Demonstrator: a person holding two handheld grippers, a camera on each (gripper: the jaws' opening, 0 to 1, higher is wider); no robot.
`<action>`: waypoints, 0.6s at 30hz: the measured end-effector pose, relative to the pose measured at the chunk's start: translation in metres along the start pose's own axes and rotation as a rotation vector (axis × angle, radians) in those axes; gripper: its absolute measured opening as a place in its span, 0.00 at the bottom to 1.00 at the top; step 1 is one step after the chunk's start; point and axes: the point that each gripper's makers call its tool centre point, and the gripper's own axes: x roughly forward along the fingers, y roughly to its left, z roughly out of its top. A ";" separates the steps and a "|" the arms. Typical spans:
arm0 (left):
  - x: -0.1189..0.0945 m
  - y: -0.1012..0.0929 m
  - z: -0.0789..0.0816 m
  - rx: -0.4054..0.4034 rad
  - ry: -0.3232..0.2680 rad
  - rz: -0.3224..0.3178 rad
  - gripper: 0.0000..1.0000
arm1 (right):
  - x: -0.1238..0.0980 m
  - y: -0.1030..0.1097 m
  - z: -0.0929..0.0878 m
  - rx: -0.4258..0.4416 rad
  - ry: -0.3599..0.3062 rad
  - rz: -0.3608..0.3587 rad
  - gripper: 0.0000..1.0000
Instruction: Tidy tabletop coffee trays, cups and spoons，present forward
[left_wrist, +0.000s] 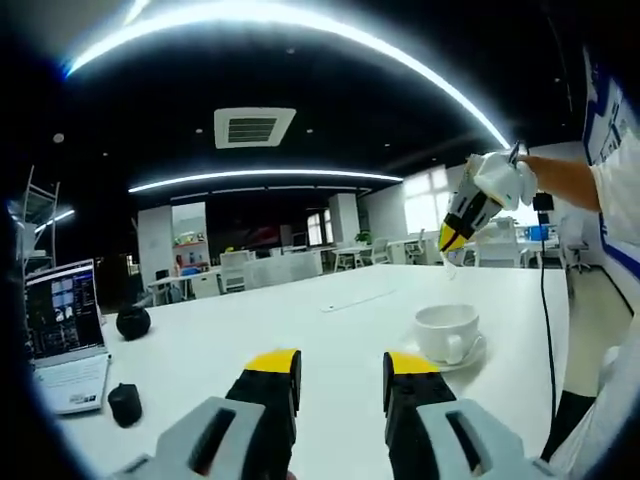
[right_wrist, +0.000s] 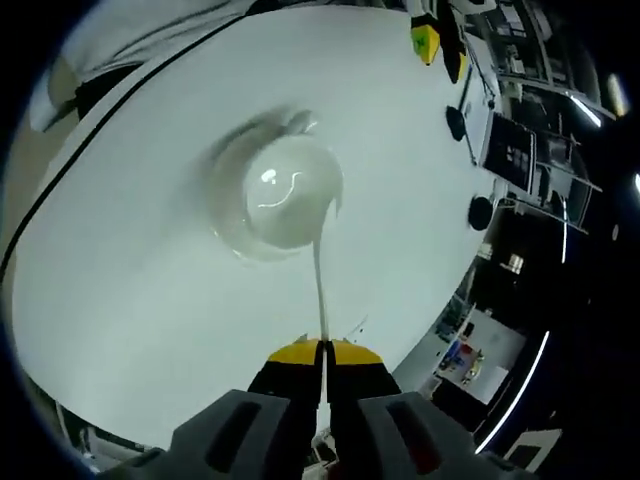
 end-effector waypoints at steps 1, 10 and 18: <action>0.000 0.000 0.000 -0.002 -0.001 0.002 0.34 | 0.002 0.000 0.003 -0.004 0.001 -0.002 0.03; -0.002 0.002 0.001 -0.019 -0.017 0.017 0.35 | 0.017 -0.008 0.028 -0.128 0.051 -0.084 0.03; -0.001 0.001 0.001 -0.032 -0.019 0.019 0.35 | 0.026 -0.011 0.048 -0.324 0.134 -0.194 0.03</action>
